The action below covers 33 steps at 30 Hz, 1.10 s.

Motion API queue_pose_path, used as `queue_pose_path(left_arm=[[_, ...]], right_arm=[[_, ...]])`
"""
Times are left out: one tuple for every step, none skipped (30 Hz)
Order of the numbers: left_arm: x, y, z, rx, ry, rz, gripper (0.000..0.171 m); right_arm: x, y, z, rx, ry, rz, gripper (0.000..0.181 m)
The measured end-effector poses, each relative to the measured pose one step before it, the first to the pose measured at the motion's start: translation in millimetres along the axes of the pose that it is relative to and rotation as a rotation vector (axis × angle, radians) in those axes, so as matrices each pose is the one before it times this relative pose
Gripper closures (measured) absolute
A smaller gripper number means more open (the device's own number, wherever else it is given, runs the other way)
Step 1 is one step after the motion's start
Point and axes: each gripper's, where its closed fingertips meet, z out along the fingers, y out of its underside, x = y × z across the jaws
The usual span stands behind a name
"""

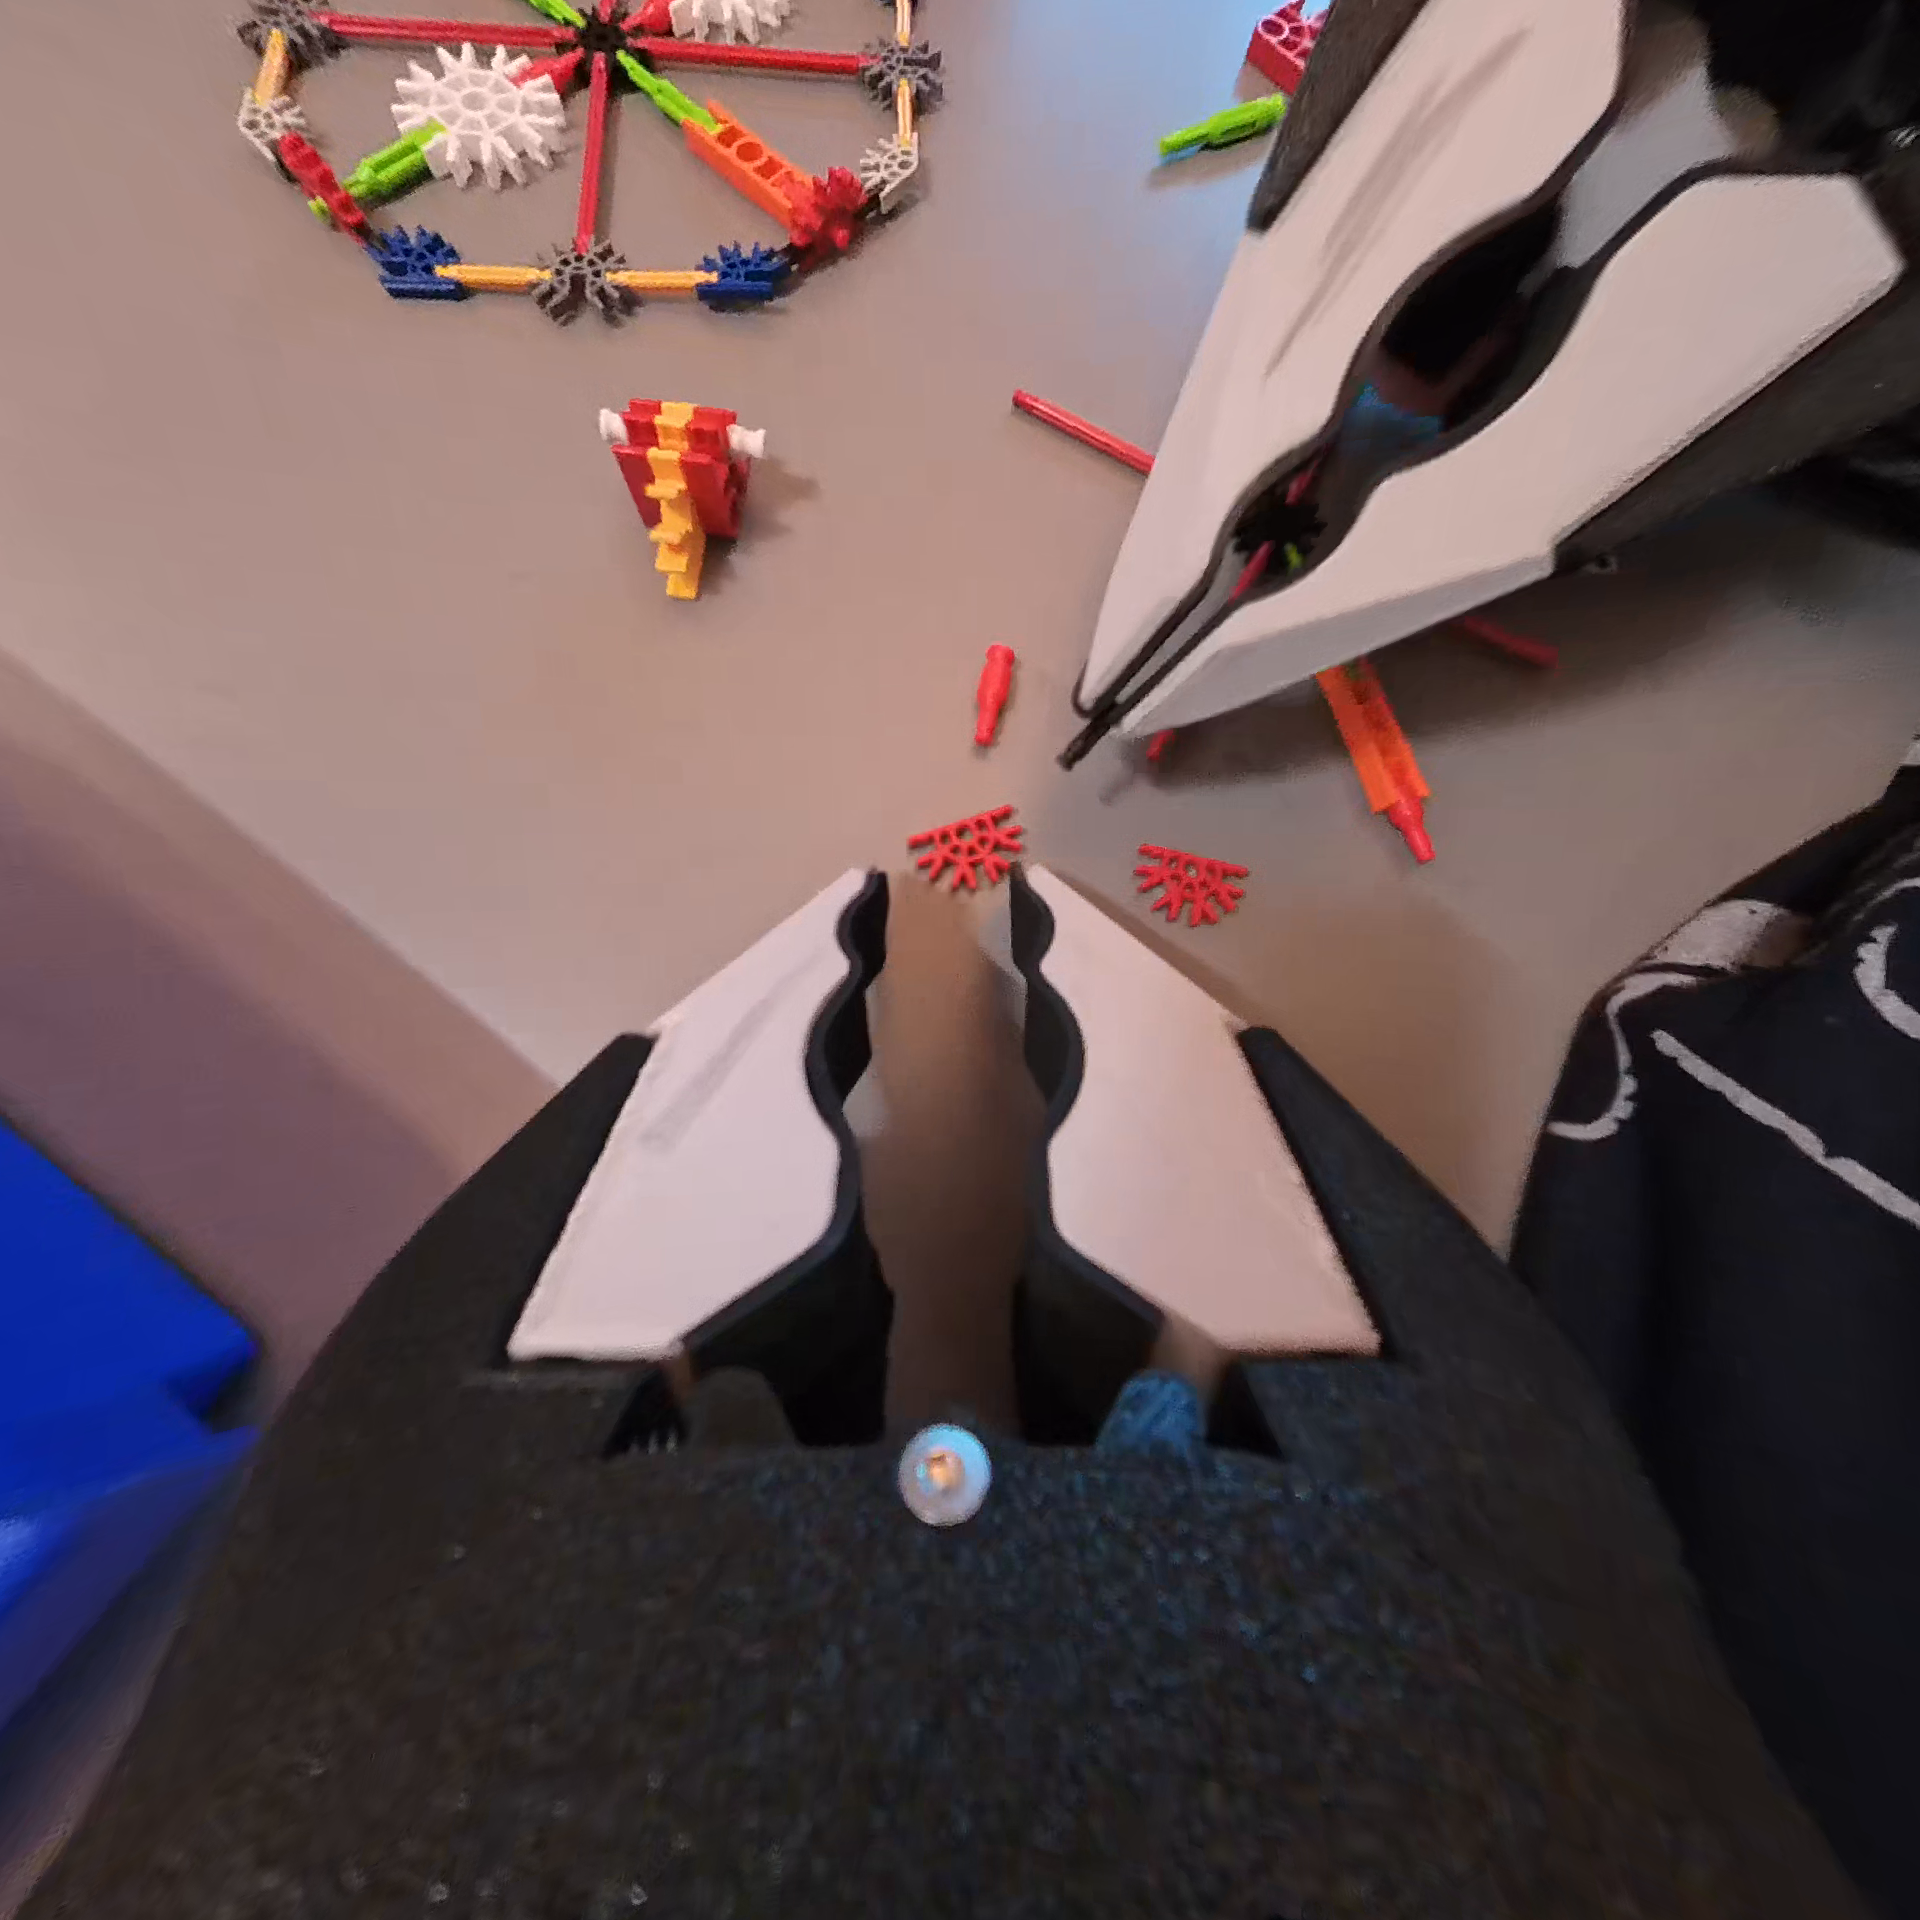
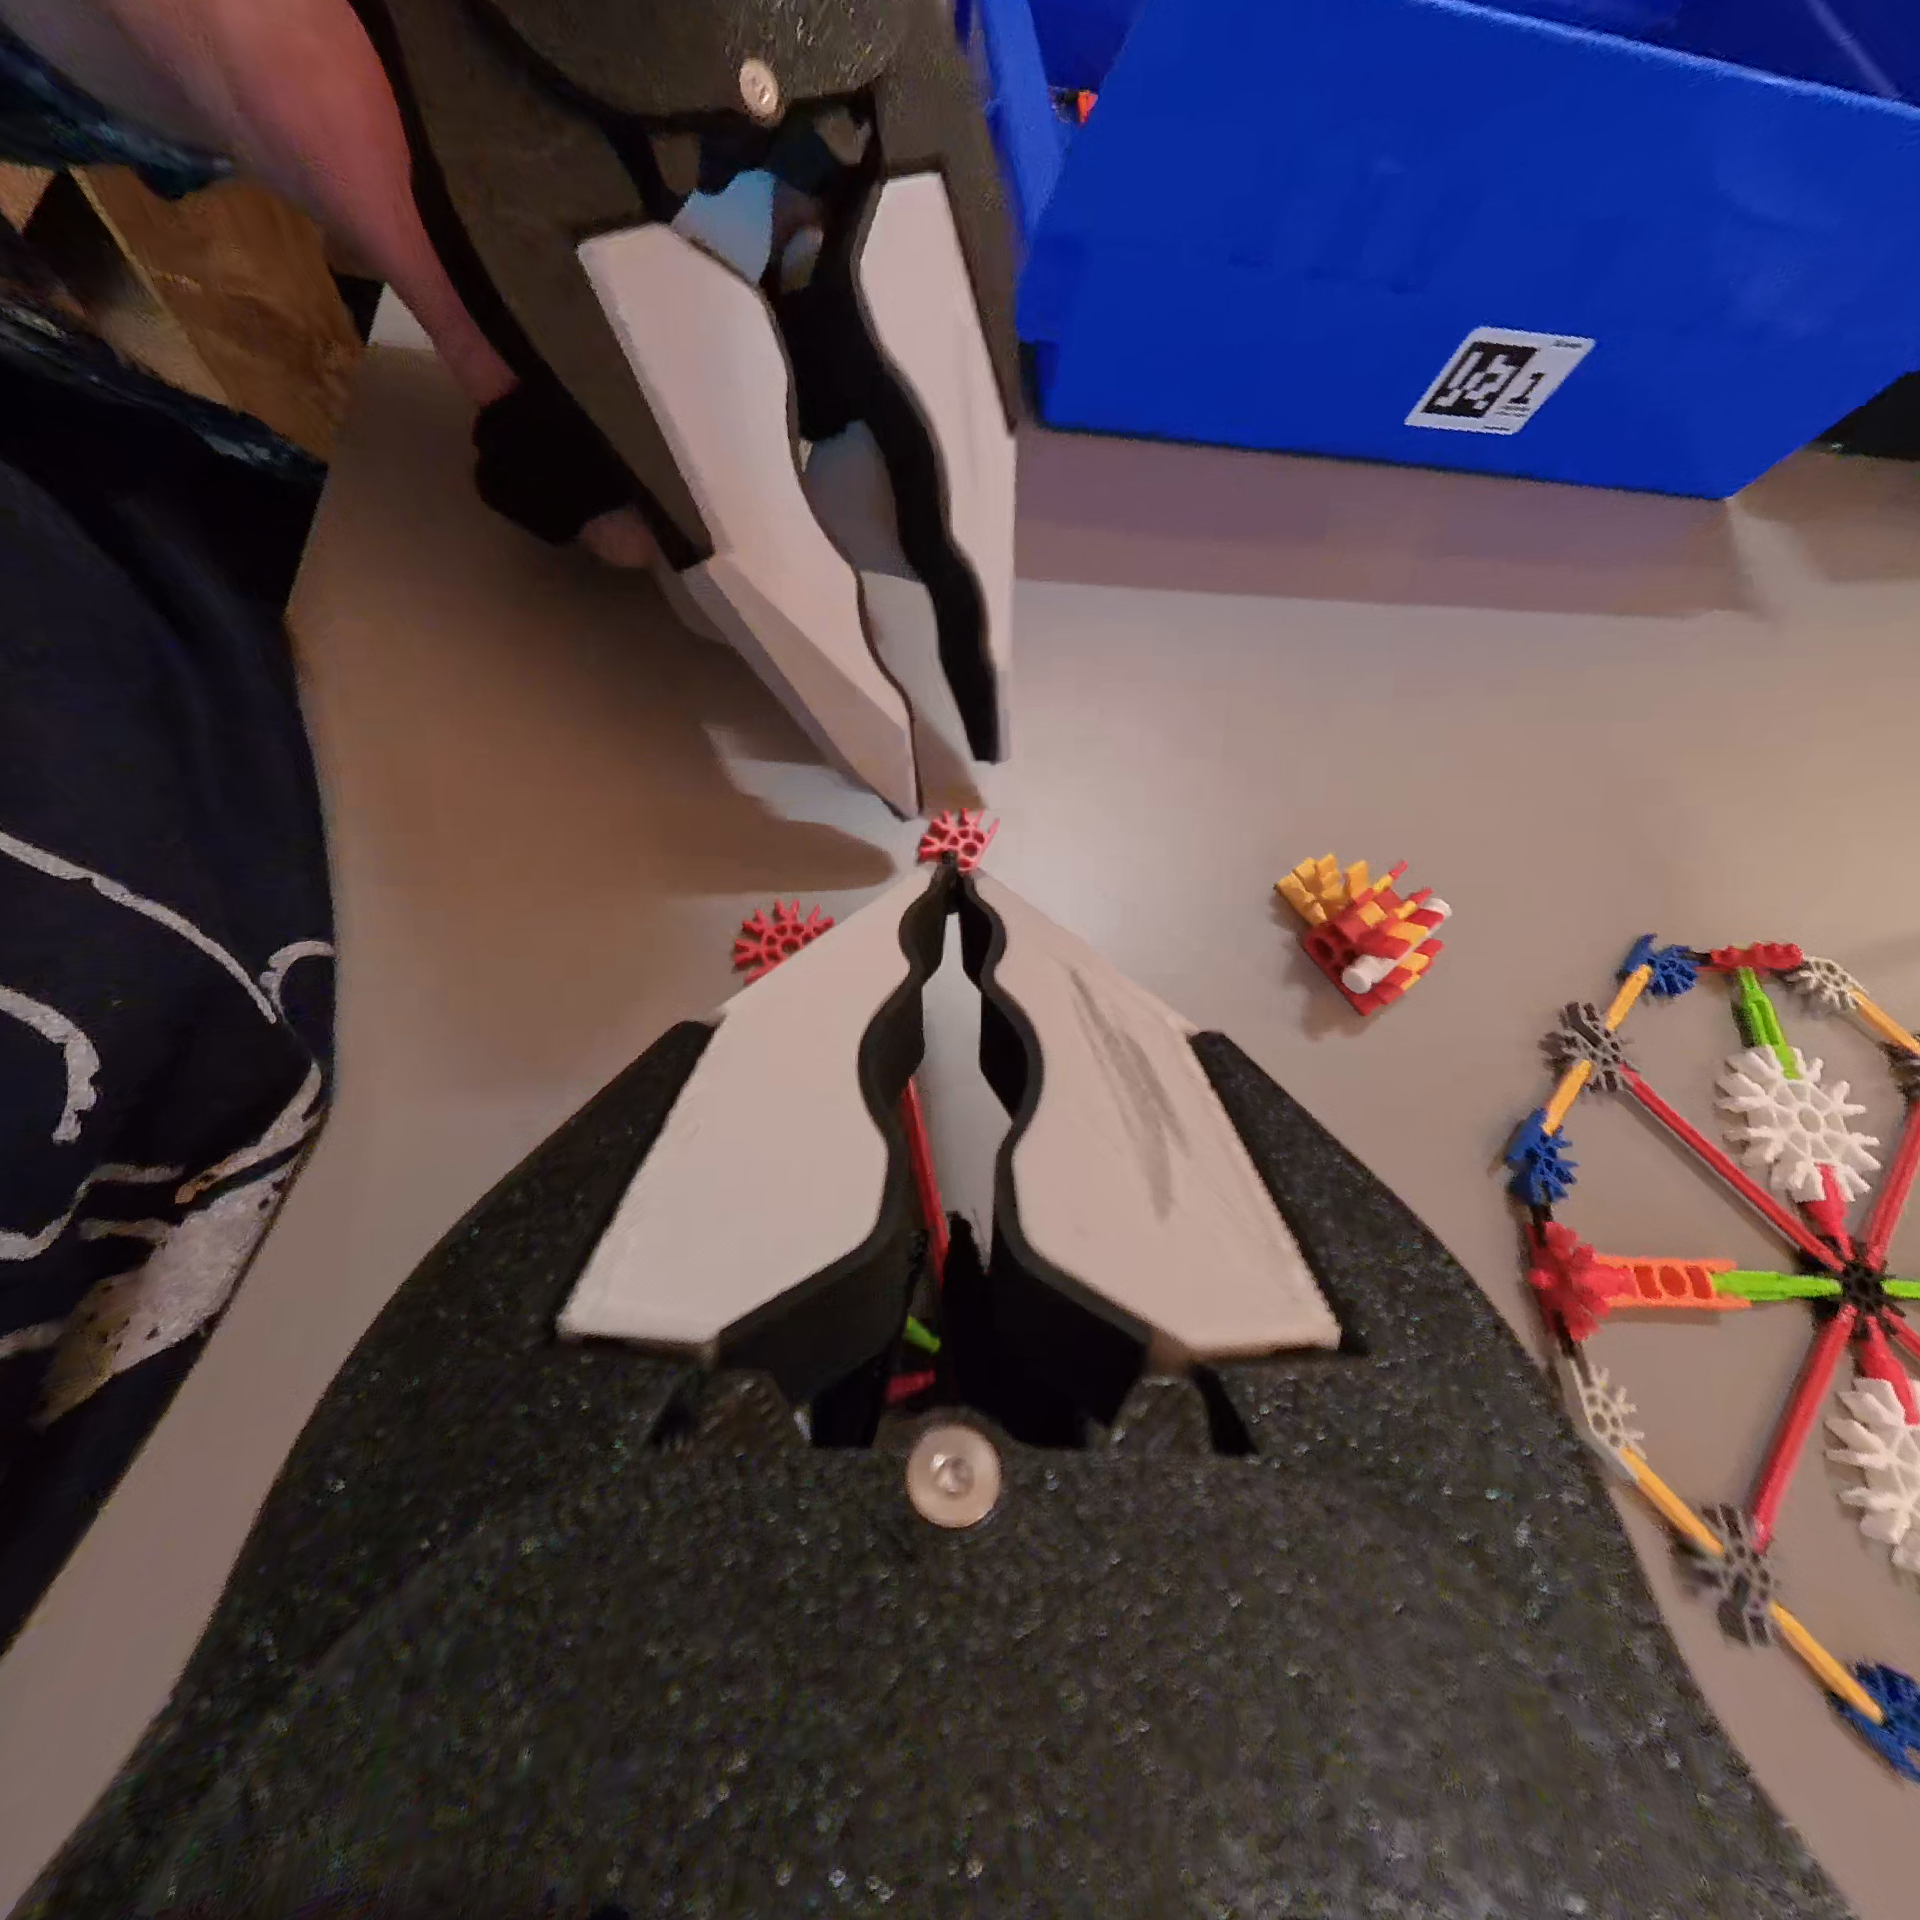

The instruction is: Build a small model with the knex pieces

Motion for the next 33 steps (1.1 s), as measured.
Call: queue_pose_path(left_arm=[[0.67, -1.54, -2.48, 0.01334, 0.0117, 0.0158, 0.149], [2.86, -2.00, -1.60, 0.01346, 0.0216, 0.0243, 0.149], [3.91, 0.32, -0.08, -0.00412, 0.0219, 0.0410, 0.150], [0.63, 3.40, 1.43, -0.02749, -0.0018, 0.0596, 0.150], [-4.21, 2.15, 1.82, -0.02079, -0.0317, 0.0625, 0.150], [-1.70, 0.41, 1.92, -0.00671, -0.0127, 0.0571, 0.151], [1.73, 0.40, 1.93, -0.00576, 0.0139, 0.0327, 0.152], [1.23, -0.54, 2.13, -0.00064, 0.0171, 0.0028, 0.153], [1.86, -1.54, 1.83, 0.00884, 0.0187, 0.0020, 0.154], [1.62, 0.25, 1.67, 0.00016, 0.0131, 0.0080, 0.154], [-0.78, -0.19, 0.74, 0.00185, -0.0043, 0.0049, 0.156], [-0.84, 0.32, 0.14, -0.00377, -0.0047, -0.0028, 0.158], [0.48, -0.21, 0.10, 0.00147, 0.0023, -0.0021, 0.159], [0.41, -0.32, 0.10, 0.00092, 0.0001, -0.0037, 0.159], [-0.65, -0.02, 0.06, -0.00213, -0.0076, -0.0087, 0.160], [-0.67, 0.06, 0.07, -0.00167, -0.0089, -0.0099, 0.161], [-0.47, -0.08, 0.06, -0.00053, -0.0102, -0.0083, 0.162], [-1.16, 0.04, 0.02, 0.00023, -0.0163, -0.0101, 0.164], [-0.66, -0.20, 0.18, 0.00211, -0.0136, -0.0164, 0.165], [0.44, -0.23, 0.21, 0.00332, -0.0076, -0.0145, 0.165], [0.54, -0.25, 0.05, 0.00141, -0.0070, -0.0108, 0.165], [-1.13, 0.05, 0.16, -0.00266, -0.0157, -0.0168, 0.165], [-0.67, -0.22, 0.19, -0.00132, -0.0114, -0.0147, 0.165], [0.02, -0.12, 0.17, -0.00079, -0.0081, 0.0001, 0.165], [-0.07, -0.07, 0.21, -0.00050, -0.0083, 0.0025, 0.165], [-0.15, -0.22, 0.19, -0.00011, -0.0067, -0.0075, 0.165], [0.08, -0.18, 0.12, -0.00005, -0.0044, -0.0034, 0.165], [0.64, -0.16, 0.08, 0.00004, -0.0024, 0.0067, 0.166], [0.47, -0.04, 0.28, -0.00110, -0.0017, 0.0010, 0.167], [-0.05, -0.18, 0.17, -0.00107, -0.0016, -0.0077, 0.167], [0.11, -0.14, 0.10, -0.00001, -0.0011, 0.0007, 0.167], [0.13, -0.01, 0.08, -0.00012, -0.0009, 0.0034, 0.167], [0.06, 0.00, 0.00, -0.00001, -0.0005, -0.0019, 0.167]], right_arm=[[-1.64, -0.16, 2.80, -0.0080, -0.0030, -0.0069, 0.181], [-0.21, 1.03, 2.58, -0.0149, 0.0031, -0.0015, 0.181], [0.58, 1.87, 1.95, -0.0172, 0.0073, -0.0047, 0.181], [-0.12, 0.75, 1.82, -0.0090, 0.0006, 0.0015, 0.181], [-1.95, -0.60, 2.28, -0.0021, -0.0095, 0.0092, 0.181], [-1.16, 0.79, 2.95, -0.0131, -0.0032, 0.0083, 0.181], [0.71, 2.56, 2.86, -0.0232, 0.0107, -0.0047, 0.181], [1.25, 2.64, 1.84, -0.0226, 0.0134, -0.0109, 0.181], [0.75, -0.06, 0.00, -0.0046, 0.0091, -0.0068, 0.181], [1.49, -1.64, -1.22, 0.0049, 0.0087, 0.0088, 0.181], [1.58, -0.43, -1.12, -0.0012, 0.0079, 0.0065, 0.181], [1.46, 1.12, -0.27, -0.0100, 0.0090, -0.0032, 0.181], [0.48, 1.78, 0.56, -0.0135, 0.0041, -0.0040, 0.181], [-0.44, 1.79, 0.84, -0.0131, -0.0015, -0.0002, 0.181], [-0.25, 1.51, 0.84, -0.0118, 0.0003, -0.0004, 0.181], [1.37, 1.89, 0.34, -0.0157, 0.0098, -0.0005, 0.181], [0.70, 1.40, -0.11, -0.0138, 0.0066, -0.0068, 0.181], [-0.85, -0.08, -0.46, -0.0041, -0.0025, -0.0085, 0.181], [-1.28, -0.90, -0.56, 0.0035, -0.0060, -0.0019, 0.181], [-0.54, -0.66, -0.32, 0.0024, -0.0029, 0.0042, 0.181], [0.20, -0.13, 0.08, 0.0005, 0.0007, 0.0042, 0.181], [0.29, -1.23, -0.48, 0.0080, 0.0024, 0.0010, 0.181], [-0.48, -1.21, -0.47, 0.0068, -0.0020, 0.0013, 0.181], [-0.81, -0.16, -0.26, -0.0020, -0.0016, -0.0030, 0.181], [-0.27, 0.31, 0.00, -0.0070, 0.0052, -0.0059, 0.181], [-0.57, -0.04, -0.18, -0.0050, 0.0027, -0.0036, 0.181], [-1.07, -0.43, 0.21, -0.0017, -0.0017, -0.0016, 0.181], [-0.52, 0.38, 0.61, -0.0056, 0.0009, -0.0014, 0.181], [0.09, 1.43, 1.06, -0.0115, 0.0046, -0.0037, 0.181], [0.25, 1.59, 1.13, -0.0119, 0.0059, -0.0056, 0.181], [1.34, 1.32, 0.75, -0.0104, 0.0126, -0.0057, 0.181], [1.00, 0.99, 0.47, -0.0082, 0.0084, 0.0002, 0.181], [0.11, -0.21, -0.19, 0.0003, 0.0003, 0.0063, 0.181]])
